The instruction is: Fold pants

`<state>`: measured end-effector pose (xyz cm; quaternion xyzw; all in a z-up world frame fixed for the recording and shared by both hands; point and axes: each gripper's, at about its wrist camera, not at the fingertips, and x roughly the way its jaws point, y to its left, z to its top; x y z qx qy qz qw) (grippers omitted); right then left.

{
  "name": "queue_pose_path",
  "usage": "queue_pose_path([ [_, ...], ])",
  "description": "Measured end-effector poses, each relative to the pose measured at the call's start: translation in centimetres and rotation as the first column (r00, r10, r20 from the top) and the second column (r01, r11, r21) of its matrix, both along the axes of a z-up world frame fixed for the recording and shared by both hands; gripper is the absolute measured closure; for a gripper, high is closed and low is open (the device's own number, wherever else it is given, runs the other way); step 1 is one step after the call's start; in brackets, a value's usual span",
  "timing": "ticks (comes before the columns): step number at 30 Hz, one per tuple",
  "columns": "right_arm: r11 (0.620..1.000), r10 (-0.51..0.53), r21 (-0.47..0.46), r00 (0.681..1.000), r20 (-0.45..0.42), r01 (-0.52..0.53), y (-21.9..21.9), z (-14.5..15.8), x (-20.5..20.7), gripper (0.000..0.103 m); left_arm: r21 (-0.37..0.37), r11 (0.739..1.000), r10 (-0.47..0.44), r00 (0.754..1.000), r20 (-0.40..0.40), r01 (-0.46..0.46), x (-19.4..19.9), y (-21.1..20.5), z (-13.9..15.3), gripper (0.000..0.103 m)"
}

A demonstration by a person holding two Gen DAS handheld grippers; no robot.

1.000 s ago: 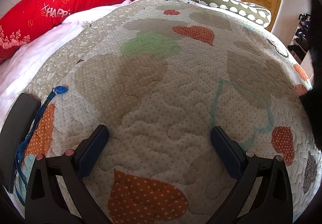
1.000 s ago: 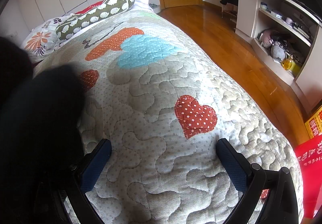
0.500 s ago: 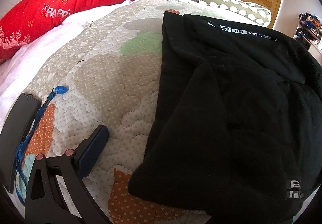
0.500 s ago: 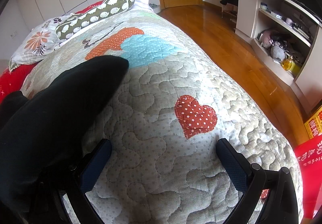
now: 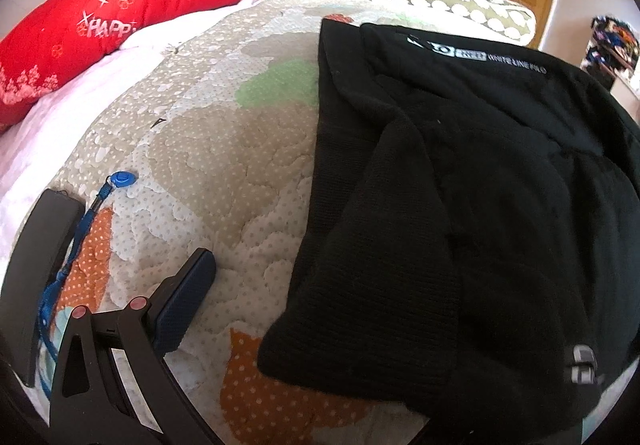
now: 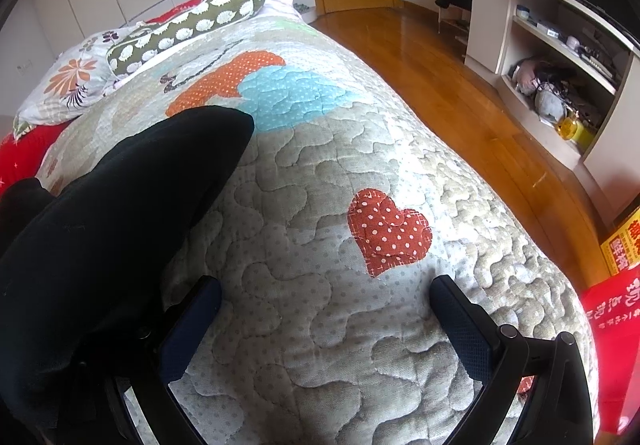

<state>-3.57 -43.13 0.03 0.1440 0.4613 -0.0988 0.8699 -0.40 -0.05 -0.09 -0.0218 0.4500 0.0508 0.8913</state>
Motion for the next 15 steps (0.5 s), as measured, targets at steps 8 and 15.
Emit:
queue_pose_path([
  [8,0.990,0.139,0.026,0.988,0.063,-0.141,1.7,2.8,-3.2,0.001,-0.004,1.000,-0.007,0.999,0.052,0.007,-3.3,0.3,2.4,0.001],
  [15,0.975,0.212,0.037,0.968,0.136,-0.219,3.9,4.6,-6.0,0.001,-0.068,0.997,-0.032,0.992,0.119,0.041,-6.6,1.1,5.7,0.001],
])
